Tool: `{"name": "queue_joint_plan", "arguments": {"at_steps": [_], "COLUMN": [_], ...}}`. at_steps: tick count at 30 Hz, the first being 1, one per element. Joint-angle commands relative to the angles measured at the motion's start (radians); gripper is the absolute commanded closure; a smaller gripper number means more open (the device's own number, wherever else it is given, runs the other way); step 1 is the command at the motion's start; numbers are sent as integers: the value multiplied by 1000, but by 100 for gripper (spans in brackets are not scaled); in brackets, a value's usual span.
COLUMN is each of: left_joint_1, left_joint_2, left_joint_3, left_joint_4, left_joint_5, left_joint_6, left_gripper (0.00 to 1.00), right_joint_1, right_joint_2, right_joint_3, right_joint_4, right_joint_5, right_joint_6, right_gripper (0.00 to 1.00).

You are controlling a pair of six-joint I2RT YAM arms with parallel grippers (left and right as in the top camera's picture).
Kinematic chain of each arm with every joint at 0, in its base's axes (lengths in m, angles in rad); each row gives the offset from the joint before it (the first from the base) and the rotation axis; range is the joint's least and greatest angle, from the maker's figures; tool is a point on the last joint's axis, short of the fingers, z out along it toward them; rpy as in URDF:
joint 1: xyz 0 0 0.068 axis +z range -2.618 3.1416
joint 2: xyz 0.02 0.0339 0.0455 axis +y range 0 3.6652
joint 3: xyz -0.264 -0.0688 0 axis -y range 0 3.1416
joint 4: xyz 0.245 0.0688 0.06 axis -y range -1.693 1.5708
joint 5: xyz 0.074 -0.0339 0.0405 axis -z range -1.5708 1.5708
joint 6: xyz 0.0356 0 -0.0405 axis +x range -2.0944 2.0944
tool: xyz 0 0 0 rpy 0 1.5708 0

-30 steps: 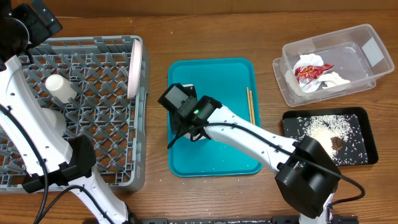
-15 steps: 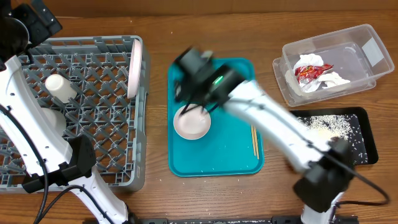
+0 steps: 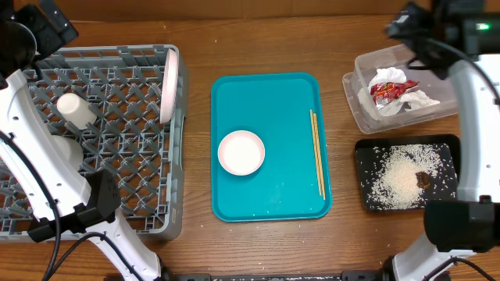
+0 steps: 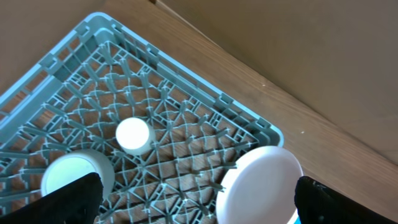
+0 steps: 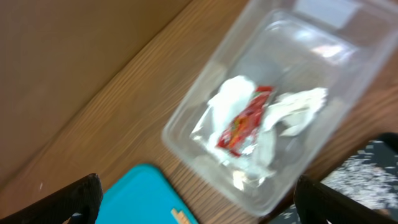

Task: Sort waste into correct bins and load items into the dishwasher
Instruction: 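Reach left gripper to the pink bowl on the tray and grasp it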

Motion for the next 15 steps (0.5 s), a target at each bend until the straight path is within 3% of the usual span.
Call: {"name": "queue_joint_plan", "arguments": {"at_steps": [1,4,5,8,10,12,15], "left_joint_1": [4,4,4,-24,-69,-135,-271], "left_joint_2": [-24,-24,-24,-18,-16,-16,-16], "left_joint_3": [-3,-3,-4,-4,-18,-37,-80], "left_joint_4": [4,1,-2,-2,-2,-2,-2], "left_joint_5": [96,238,374,720,866,883,776], "left_joint_6": [-98,-236,-237,-10,122,143,142], "left_gripper": [0,0,0,7,10,5,0], "right_joint_1": [-68,-121,-135,-159,-166,-166,-166], "right_joint_2": [-7,-7,-7,-7,-7,-7,-7], "right_joint_3": [0,0,0,0,0,0,0], "right_joint_4": [5,5,5,5,5,5,5], "right_joint_5": [2,2,2,2,2,2,2], "right_joint_6": [-3,-3,-3,-3,-3,-3,-3], "right_gripper": [0,0,0,0,0,0,0]}}
